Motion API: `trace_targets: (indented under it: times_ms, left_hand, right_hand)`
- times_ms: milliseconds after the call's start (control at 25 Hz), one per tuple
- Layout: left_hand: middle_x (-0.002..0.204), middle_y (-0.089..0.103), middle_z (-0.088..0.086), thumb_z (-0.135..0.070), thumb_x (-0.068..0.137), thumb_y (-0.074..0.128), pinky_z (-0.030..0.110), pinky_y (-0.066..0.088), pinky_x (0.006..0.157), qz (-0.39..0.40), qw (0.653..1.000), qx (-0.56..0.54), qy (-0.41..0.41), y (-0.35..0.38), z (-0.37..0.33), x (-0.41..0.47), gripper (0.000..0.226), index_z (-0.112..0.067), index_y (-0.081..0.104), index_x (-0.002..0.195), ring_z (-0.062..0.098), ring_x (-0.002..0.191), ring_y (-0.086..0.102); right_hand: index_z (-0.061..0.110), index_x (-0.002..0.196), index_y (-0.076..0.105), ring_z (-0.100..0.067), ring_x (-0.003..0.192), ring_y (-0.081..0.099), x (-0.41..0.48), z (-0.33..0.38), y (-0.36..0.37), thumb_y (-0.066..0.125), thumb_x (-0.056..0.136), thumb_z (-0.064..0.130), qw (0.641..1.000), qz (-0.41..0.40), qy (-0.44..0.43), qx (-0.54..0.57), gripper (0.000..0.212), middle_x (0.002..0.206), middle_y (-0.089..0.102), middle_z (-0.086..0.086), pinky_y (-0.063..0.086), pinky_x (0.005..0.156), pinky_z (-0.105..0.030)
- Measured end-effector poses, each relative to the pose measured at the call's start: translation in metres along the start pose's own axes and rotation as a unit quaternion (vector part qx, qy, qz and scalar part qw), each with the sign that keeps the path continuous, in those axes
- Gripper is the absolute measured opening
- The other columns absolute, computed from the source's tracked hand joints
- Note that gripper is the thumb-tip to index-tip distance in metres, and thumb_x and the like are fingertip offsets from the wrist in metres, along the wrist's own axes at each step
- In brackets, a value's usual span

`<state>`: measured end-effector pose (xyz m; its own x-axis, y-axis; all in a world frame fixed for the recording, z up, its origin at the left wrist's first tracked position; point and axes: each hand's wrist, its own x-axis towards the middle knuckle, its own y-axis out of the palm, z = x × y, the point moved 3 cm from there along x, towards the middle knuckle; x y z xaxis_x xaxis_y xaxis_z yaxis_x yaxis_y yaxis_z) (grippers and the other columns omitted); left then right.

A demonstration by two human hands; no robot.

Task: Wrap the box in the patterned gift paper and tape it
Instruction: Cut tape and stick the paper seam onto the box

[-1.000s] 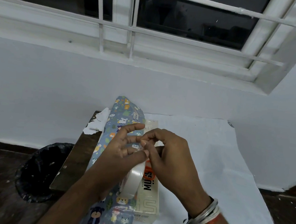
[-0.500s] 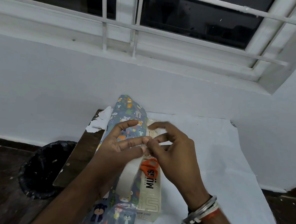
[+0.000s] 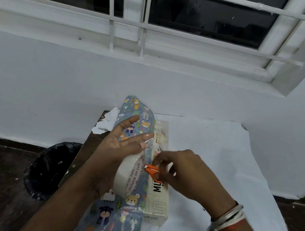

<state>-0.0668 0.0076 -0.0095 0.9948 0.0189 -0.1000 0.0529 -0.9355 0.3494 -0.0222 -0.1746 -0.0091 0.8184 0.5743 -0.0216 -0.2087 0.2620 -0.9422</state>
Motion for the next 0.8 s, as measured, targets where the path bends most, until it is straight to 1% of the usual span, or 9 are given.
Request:
trace_targets:
  times_ms: [80,200,280,360,440,520,600,680,800]
  left_hand:
    - [0.113,0.078,0.0,-0.016,0.073,0.069,0.037,0.059,0.078,0.0,1.0,0.003,-0.001,0.002,-0.002,0.001,0.067,-0.039,0.056,0.135,0.017,0.099,0.076]
    - [0.114,0.077,0.001,-0.013,0.074,0.066,0.027,0.058,0.059,0.014,1.0,-0.002,-0.009,0.001,-0.002,0.003,0.066,-0.038,0.056,0.135,0.014,0.086,0.076]
    - [0.116,0.077,0.001,-0.01,0.072,0.067,0.026,0.058,0.061,0.022,1.0,0.011,-0.01,0.0,-0.003,0.003,0.072,-0.039,0.055,0.137,0.012,0.083,0.074]
    - [0.118,0.076,-0.001,-0.009,0.069,0.067,0.03,0.058,0.071,0.022,0.999,0.028,-0.007,-0.003,-0.004,0.004,0.077,-0.04,0.053,0.138,0.013,0.083,0.073]
    - [0.118,0.076,-0.002,-0.008,0.069,0.068,0.03,0.058,0.071,0.024,0.999,0.038,-0.007,-0.006,-0.006,0.005,0.078,-0.04,0.053,0.138,0.014,0.083,0.074]
    - [0.119,0.076,-0.001,-0.002,0.078,0.067,0.026,0.058,0.066,0.021,0.999,0.041,-0.01,-0.008,-0.006,0.006,0.072,-0.038,0.054,0.139,0.014,0.081,0.074]
    - [0.12,0.076,0.001,0.005,0.089,0.061,0.024,0.057,0.064,0.014,0.999,0.035,-0.015,-0.01,-0.006,0.007,0.065,-0.035,0.055,0.14,0.014,0.077,0.073]
    - [0.119,0.076,0.003,0.006,0.093,0.059,0.025,0.058,0.067,0.007,0.999,0.035,-0.015,-0.01,-0.005,0.007,0.062,-0.034,0.055,0.14,0.014,0.076,0.072]
    - [0.116,0.077,0.003,0.005,0.091,0.061,0.025,0.06,0.073,0.002,0.999,0.039,-0.017,-0.01,-0.004,0.007,0.062,-0.035,0.058,0.138,0.013,0.076,0.072]
  right_hand:
    - [0.041,0.123,0.063,-0.01,0.097,0.064,0.001,0.006,0.007,0.067,0.094,0.051,0.998,0.022,0.014,-0.054,0.031,0.114,0.07,0.014,0.055,0.082,-0.033]
    - [0.041,0.137,0.054,-0.019,0.108,0.064,0.004,0.009,0.01,0.065,0.096,0.047,0.998,0.014,0.023,-0.063,0.043,0.125,0.068,0.007,0.057,0.085,-0.037]
    - [0.036,0.133,0.061,-0.021,0.104,0.067,0.005,0.008,0.013,0.063,0.096,0.048,0.996,0.024,0.02,-0.08,0.039,0.12,0.069,0.003,0.059,0.084,-0.039]
    - [0.03,0.119,0.069,-0.016,0.094,0.068,0.003,0.004,0.011,0.065,0.092,0.051,0.995,0.042,0.031,-0.083,0.034,0.109,0.071,0.006,0.06,0.079,-0.036]
    - [0.031,0.109,0.067,-0.012,0.086,0.067,-0.001,-0.004,0.002,0.071,0.085,0.051,0.996,0.033,0.059,-0.058,0.031,0.099,0.072,0.011,0.06,0.075,-0.033]
    - [0.035,0.1,0.064,-0.008,0.074,0.067,-0.006,-0.013,-0.009,0.078,0.079,0.048,0.996,0.019,0.083,0.007,0.028,0.089,0.075,0.013,0.058,0.07,-0.03]
    - [0.033,0.094,0.068,-0.005,0.057,0.063,-0.01,-0.016,-0.017,0.081,0.08,0.041,0.986,0.047,0.081,0.138,0.02,0.079,0.077,0.011,0.051,0.062,-0.025]
    - [0.027,0.092,0.075,-0.007,0.057,0.058,-0.014,-0.014,-0.023,0.08,0.085,0.044,0.961,0.095,0.052,0.254,0.019,0.076,0.077,0.004,0.045,0.06,-0.024]
    - [0.019,0.089,0.078,-0.013,0.055,0.041,-0.02,-0.009,-0.026,0.073,0.09,0.043,0.923,0.158,0.007,0.35,0.024,0.075,0.075,-0.003,0.031,0.05,-0.021]
